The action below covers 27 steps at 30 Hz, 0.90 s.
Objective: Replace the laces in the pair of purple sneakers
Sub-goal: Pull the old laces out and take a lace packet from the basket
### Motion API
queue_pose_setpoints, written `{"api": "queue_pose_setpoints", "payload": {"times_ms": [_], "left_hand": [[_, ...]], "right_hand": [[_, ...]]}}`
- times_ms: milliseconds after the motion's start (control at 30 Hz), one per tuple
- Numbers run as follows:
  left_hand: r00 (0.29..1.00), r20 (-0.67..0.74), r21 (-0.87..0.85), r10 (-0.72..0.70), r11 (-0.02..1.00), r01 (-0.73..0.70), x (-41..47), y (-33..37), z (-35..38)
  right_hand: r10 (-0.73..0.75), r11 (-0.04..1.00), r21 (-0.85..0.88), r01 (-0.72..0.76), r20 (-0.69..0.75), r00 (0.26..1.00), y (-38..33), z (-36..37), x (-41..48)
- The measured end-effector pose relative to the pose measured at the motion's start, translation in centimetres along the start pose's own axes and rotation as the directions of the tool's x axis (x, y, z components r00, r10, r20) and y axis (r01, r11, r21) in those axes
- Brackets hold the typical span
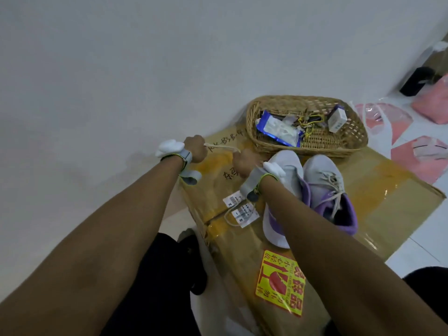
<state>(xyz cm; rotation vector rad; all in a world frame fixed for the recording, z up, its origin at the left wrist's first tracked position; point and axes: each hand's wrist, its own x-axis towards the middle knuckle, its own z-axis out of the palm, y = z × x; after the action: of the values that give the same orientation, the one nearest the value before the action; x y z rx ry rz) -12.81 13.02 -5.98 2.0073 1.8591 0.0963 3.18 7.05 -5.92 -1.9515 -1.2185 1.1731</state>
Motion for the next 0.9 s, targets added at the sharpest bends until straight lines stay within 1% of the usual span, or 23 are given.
{"api": "queue_pose_setpoints", "payload": {"times_ms": [33,67,133,167,233,333,400,467,567,667,733,833,900], "left_hand": [[1.0,-0.002,0.016,0.017,1.0,-0.017,0.9,-0.2,0.7],[0.999,-0.006,0.036,0.034,0.999,-0.034,1.4,-0.1,1.0],[0.999,-0.004,0.045,0.041,0.998,-0.041,1.9,0.2,1.7],[0.999,-0.02,0.019,0.043,0.999,-0.043,2.0,0.5,1.7],[0.997,-0.052,0.0,0.061,0.998,-0.061,2.2,1.2,1.4],[0.994,-0.088,0.029,0.063,0.998,-0.06,1.8,1.8,1.1],[0.982,-0.159,-0.032,0.098,0.994,-0.105,0.9,2.6,0.6],[0.951,-0.259,-0.135,0.166,0.969,-0.206,-0.1,3.8,0.2],[0.916,-0.321,-0.278,0.239,0.901,-0.333,-2.4,7.0,-0.2],[0.908,-0.295,-0.372,0.297,0.84,-0.396,-4.4,11.3,0.5],[0.898,-0.264,-0.392,0.352,0.812,-0.433,-5.7,14.4,1.5],[0.877,-0.151,-0.43,0.456,0.769,-0.474,-6.8,17.5,3.6],[0.842,-0.078,-0.402,0.533,0.757,-0.516,-7.3,18.5,4.6]], "right_hand": [[-0.015,1.0,-0.014,0.014,-0.023,1.0,0.2,0.3,0.5],[-0.008,0.998,-0.061,0.007,-0.003,1.0,0.2,0.3,0.7],[-0.099,0.977,-0.189,0.099,0.009,0.995,0.6,0.8,2.0],[-0.133,0.953,-0.272,0.132,0.016,0.991,0.6,0.8,2.3],[-0.143,0.919,-0.369,0.138,0.013,0.99,0.8,0.6,2.4],[-0.19,0.871,-0.46,0.174,0.01,0.982,0.6,-0.3,1.6],[-0.202,0.855,-0.49,0.171,-0.01,0.979,0.2,-1.8,0.7],[-0.235,0.845,-0.504,0.177,-0.053,0.97,0.1,-3.8,-0.2],[-0.272,0.879,-0.435,0.198,-0.116,0.955,0.4,-8.2,-1.4],[-0.281,0.894,-0.379,0.237,-0.063,0.958,1.6,-13.5,-2.7],[-0.283,0.897,-0.375,0.235,-0.076,0.956,2.8,-16.7,-3.7],[-0.27,0.884,-0.429,0.187,-0.142,0.952,5.2,-20.3,-4.5],[-0.249,0.879,-0.442,0.178,-0.109,0.962,6.7,-21.6,-4.9]]}}
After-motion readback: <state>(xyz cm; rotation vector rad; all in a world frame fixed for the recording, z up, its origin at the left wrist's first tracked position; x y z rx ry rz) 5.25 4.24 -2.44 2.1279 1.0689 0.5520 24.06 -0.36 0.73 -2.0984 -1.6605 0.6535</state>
